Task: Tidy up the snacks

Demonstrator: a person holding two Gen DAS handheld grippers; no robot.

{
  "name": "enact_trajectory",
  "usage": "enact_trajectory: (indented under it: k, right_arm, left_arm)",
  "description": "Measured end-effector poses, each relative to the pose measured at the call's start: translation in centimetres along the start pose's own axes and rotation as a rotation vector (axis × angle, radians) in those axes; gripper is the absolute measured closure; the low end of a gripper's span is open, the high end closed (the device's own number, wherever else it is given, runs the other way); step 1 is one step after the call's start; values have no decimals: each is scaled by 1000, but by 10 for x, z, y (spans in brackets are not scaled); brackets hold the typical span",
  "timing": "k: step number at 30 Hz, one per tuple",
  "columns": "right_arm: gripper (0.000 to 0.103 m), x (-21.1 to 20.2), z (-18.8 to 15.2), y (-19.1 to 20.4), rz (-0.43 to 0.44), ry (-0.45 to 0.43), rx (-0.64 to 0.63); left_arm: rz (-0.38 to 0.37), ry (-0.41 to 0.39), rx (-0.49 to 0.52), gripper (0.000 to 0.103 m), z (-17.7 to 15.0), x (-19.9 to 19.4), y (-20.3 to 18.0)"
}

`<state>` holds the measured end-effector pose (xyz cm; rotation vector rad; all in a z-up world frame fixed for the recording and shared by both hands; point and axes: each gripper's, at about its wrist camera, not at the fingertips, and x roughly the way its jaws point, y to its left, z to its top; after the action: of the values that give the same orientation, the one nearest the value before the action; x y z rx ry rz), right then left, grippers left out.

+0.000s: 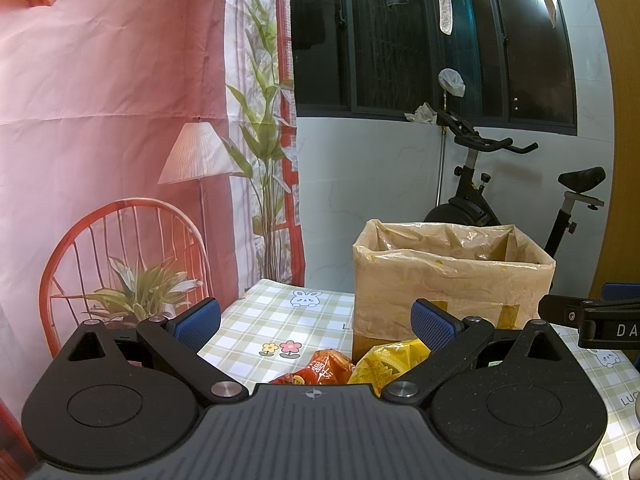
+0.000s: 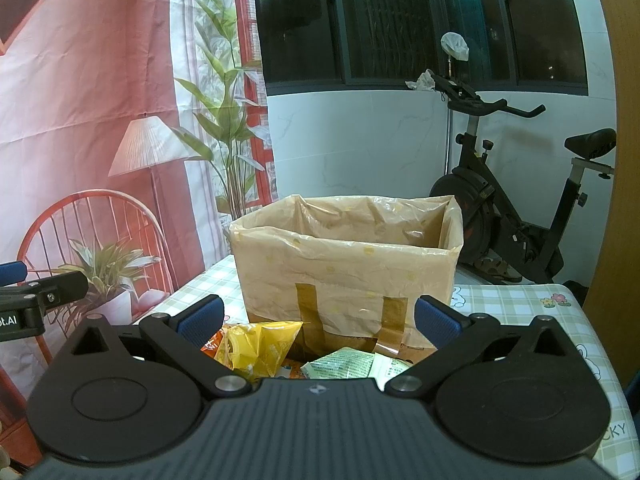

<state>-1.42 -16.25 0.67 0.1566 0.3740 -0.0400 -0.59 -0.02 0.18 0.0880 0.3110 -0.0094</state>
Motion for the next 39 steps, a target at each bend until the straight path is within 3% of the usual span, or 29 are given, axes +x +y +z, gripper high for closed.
enact_trajectory:
  k: [24, 33, 39]
  right_arm:
    - [0, 0, -2, -5, 3, 2, 18]
    - [0, 12, -3, -23, 45, -92, 48]
    - [0, 31, -2, -36, 28, -115, 24]
  left_arm:
    - [-3, 22, -24, 1, -2, 5, 7]
    - [33, 15, -32, 1, 5, 34, 22]
    - [-14, 78, -119, 7, -6, 68, 34]
